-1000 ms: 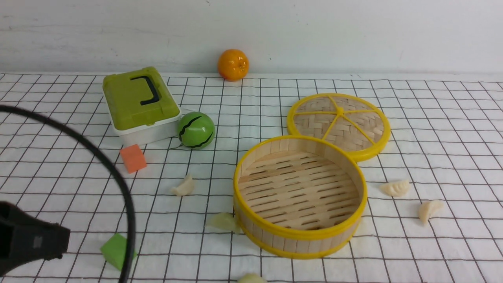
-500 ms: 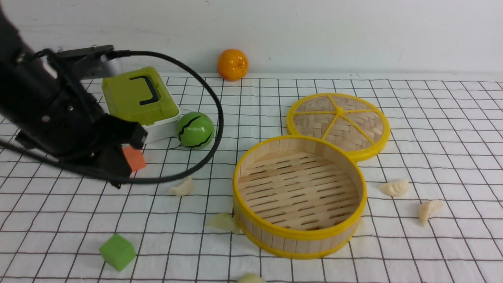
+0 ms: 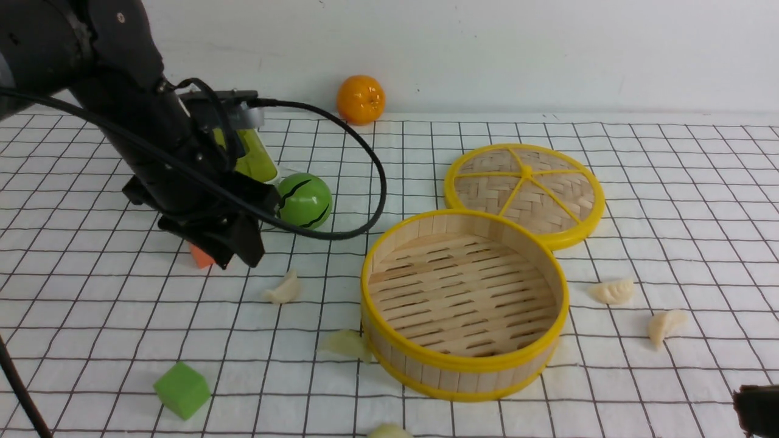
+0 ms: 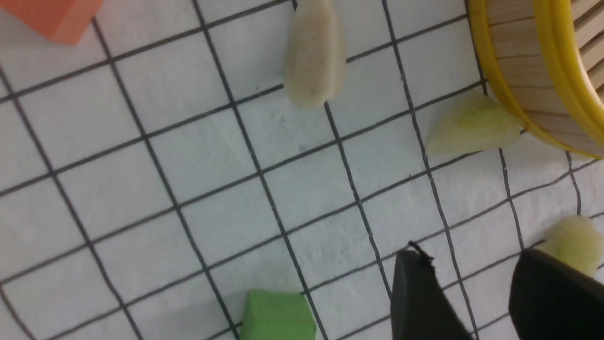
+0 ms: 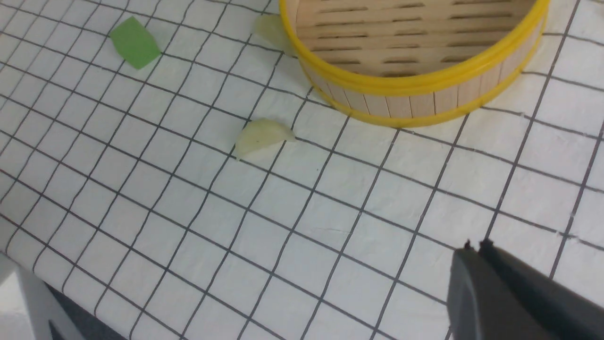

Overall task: Put the dumplings into the steamer on the table with the white tablecloth.
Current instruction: 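Reach for and grasp a dumpling on the table with the left gripper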

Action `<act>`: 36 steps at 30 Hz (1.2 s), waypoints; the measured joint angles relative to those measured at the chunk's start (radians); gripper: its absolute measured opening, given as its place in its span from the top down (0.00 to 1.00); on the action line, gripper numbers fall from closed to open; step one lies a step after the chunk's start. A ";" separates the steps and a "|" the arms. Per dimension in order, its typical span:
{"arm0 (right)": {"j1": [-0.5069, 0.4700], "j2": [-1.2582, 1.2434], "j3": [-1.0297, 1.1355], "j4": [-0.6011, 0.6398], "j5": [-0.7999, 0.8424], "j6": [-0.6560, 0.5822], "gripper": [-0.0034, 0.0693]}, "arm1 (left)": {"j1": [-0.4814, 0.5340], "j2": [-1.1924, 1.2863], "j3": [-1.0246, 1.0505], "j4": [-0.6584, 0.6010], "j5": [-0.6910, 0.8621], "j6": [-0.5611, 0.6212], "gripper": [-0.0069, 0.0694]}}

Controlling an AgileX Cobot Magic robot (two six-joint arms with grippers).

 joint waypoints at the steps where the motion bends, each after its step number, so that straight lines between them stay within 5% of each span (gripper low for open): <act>1: 0.000 0.000 0.000 0.000 -0.007 -0.006 0.98 | -0.008 0.008 -0.001 0.006 -0.012 0.007 0.53; 5: 0.000 0.001 -0.002 0.000 -0.034 -0.015 0.98 | -0.071 0.027 -0.003 0.083 -0.072 0.002 0.53; 14: 0.000 0.001 -0.004 -0.015 -0.048 -0.021 0.97 | -0.104 0.171 -0.125 0.238 -0.101 -0.312 0.41; 21: 0.000 0.001 -0.004 -0.027 -0.047 -0.021 0.97 | -0.089 0.289 -0.166 0.231 -0.101 -0.316 0.23; 25: 0.000 0.001 -0.004 -0.030 -0.047 -0.021 0.96 | -0.089 0.340 -0.168 0.234 -0.145 -0.316 0.22; 31: 0.000 0.001 -0.004 -0.031 -0.040 -0.021 0.96 | -0.089 0.383 -0.170 0.238 -0.170 -0.322 0.28; 36: 0.000 0.001 -0.004 -0.031 -0.032 -0.021 0.95 | -0.089 0.407 -0.175 0.247 -0.152 -0.324 0.51</act>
